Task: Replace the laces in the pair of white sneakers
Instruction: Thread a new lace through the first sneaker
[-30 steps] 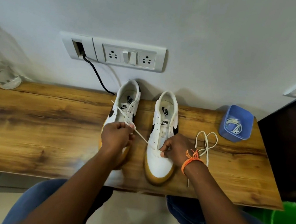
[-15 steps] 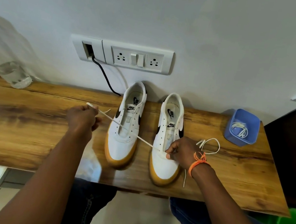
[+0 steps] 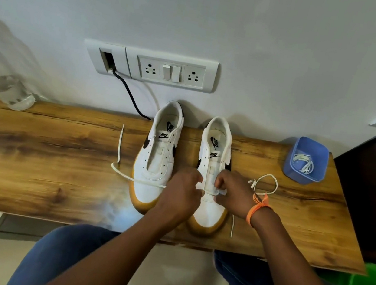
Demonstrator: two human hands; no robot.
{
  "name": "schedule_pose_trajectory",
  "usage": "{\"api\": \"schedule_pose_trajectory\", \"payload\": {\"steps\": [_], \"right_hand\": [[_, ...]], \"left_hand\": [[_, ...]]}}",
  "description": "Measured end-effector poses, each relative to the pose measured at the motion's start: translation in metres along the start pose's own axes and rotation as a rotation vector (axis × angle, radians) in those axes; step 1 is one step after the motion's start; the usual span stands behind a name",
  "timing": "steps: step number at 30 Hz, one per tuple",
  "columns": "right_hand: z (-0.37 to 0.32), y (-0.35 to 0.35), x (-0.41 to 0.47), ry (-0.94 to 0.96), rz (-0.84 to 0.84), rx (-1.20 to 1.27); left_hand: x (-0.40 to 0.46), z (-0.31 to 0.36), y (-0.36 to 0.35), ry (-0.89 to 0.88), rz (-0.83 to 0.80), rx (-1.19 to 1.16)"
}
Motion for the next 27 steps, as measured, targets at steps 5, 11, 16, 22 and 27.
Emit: {"api": "schedule_pose_trajectory", "payload": {"steps": [5, 11, 16, 22, 27], "right_hand": [[0.012, 0.033, -0.007, -0.103, -0.15, 0.377], [0.03, 0.078, -0.017, -0.154, 0.128, 0.797], [0.056, 0.099, -0.02, -0.192, 0.407, 1.202], [0.084, 0.115, -0.022, -0.145, 0.682, 1.581], [0.066, 0.105, -0.018, -0.084, 0.472, 1.39]], "left_hand": [[0.021, 0.026, -0.007, -0.173, -0.129, -0.102], [0.025, 0.036, -0.015, -0.168, -0.338, -0.271], [0.04, 0.032, -0.001, -0.123, -0.216, -0.338], [0.051, 0.01, 0.023, 0.115, 0.23, -0.044], [0.047, 0.027, 0.019, -0.066, 0.302, 0.049]]}}
Point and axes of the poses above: each hand's wrist, its own x-axis towards the middle knuckle, its own y-axis out of the back of the hand, z = x × y, the point moved 3 cm from there along x, towards the middle knuckle, and after that the axes turned 6 degrees about y, right-handed, at the moved point
